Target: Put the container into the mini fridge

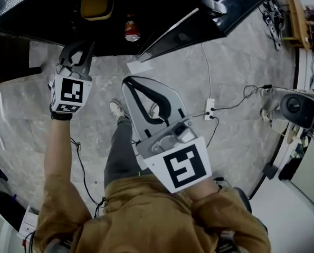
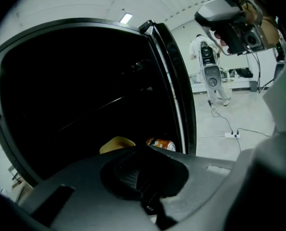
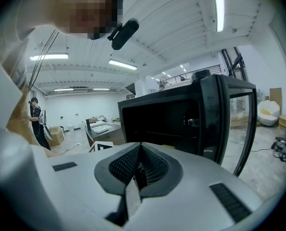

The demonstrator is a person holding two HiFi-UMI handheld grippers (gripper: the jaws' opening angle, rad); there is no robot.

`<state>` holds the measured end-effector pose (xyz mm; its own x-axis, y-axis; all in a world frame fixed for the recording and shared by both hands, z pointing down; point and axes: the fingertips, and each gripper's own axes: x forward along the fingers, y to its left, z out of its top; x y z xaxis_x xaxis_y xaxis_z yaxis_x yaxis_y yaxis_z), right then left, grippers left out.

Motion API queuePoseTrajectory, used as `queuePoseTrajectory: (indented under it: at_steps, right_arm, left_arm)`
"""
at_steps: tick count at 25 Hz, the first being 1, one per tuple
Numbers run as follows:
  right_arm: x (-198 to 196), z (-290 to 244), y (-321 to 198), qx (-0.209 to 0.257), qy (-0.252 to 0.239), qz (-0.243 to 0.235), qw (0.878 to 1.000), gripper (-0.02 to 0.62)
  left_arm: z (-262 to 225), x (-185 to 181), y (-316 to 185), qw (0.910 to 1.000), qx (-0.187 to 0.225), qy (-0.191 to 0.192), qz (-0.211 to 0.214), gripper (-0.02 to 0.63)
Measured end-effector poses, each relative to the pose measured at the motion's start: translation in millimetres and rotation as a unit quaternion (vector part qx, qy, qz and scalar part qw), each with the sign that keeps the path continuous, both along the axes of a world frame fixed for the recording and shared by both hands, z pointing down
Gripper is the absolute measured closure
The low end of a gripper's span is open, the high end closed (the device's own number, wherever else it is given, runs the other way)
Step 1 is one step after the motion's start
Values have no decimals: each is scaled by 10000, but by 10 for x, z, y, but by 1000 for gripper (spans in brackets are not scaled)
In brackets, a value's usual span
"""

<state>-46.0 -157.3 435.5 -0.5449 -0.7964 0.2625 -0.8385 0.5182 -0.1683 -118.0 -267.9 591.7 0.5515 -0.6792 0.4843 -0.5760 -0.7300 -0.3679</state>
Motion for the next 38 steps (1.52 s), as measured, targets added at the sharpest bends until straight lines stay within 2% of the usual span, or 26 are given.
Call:
queuePoseTrajectory:
  at_steps: [7,16,27,33,38]
  right_arm:
    - [63,-164,-23,138,55,104,9998,594]
    - [25,-531,39,373,-48,49,9993,594]
    - [-32,-1263,127,739,-317,-223,9965,594]
    - [79,-1554,282,861,-348,-304,9952,594]
    - [201,-1793,398,1008,-401,-326,9936,594]
  left_arm:
    - [-318,-16,152,9971,-104,642,-403,603]
    - [-687,-134,413,9921,-287,995,-702,603]
    - [-1718,-308,686,9833,163,1460,-1078,604]
    - [-2171,-235,952,9767,230,1787,-1170,603]
    - [-2539,-95,1203,9720,412,2059,-1055,603]
